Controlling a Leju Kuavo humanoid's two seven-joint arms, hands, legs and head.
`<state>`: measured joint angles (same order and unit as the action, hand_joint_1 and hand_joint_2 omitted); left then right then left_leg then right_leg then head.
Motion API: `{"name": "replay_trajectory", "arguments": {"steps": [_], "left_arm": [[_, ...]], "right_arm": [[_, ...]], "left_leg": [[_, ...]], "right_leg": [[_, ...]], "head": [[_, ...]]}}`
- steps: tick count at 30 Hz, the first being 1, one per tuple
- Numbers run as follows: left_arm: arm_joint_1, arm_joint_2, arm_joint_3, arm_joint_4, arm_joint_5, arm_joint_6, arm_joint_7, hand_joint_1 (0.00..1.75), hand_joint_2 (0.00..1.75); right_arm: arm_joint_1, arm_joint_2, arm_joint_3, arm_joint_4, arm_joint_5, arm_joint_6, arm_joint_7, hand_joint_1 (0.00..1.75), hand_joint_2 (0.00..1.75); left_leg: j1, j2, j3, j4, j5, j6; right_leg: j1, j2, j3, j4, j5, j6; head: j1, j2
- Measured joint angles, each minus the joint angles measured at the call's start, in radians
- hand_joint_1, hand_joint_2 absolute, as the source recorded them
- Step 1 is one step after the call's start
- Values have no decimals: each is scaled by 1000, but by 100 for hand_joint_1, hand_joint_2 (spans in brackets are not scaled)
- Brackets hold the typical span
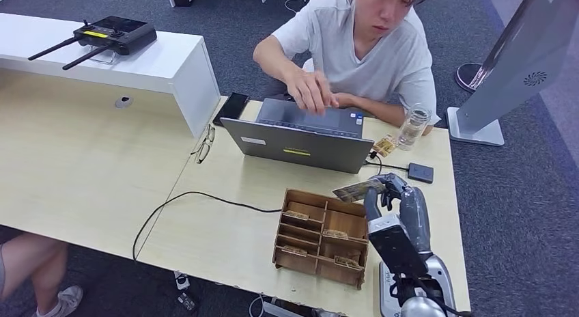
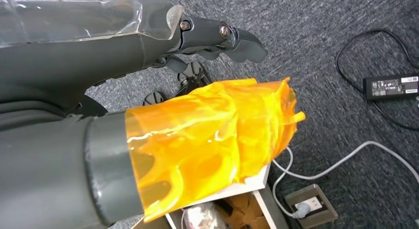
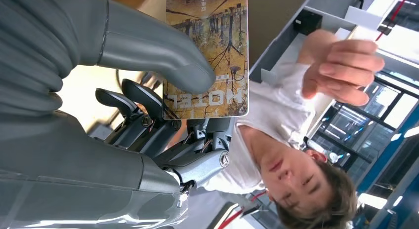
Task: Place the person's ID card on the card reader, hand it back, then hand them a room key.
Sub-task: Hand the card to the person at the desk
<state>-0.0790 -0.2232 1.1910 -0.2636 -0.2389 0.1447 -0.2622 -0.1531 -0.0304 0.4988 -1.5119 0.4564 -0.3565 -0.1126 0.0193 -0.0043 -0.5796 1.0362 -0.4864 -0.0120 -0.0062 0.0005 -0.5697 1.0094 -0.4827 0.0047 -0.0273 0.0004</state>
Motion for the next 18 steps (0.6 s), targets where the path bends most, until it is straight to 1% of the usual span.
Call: {"name": "replay_trajectory", "arguments": {"steps": [4,8,18], "left_arm": [[0,0,-7,0,-1,3,0,0,0],[-1,1,-11,1,-1,4,0,0,0],[-1,8,-12,7,0,10,-2,0,0]], "right_arm": [[2,36,9,0,5,-4,14,175,175],[1,61,14,3,5,2,17,175,175],[-4,96,24,17,5,11,18,175,175]], "left_leg": [[0,0,0,0,0,0],[0,0,0,0,0,0],[0,0,0,0,0,0]], "right_leg": [[0,0,0,0,0,0],[0,0,1,0,0,0],[0,0,1,0,0,0]], "head": [[0,0],[0,0],[0,0]]}}
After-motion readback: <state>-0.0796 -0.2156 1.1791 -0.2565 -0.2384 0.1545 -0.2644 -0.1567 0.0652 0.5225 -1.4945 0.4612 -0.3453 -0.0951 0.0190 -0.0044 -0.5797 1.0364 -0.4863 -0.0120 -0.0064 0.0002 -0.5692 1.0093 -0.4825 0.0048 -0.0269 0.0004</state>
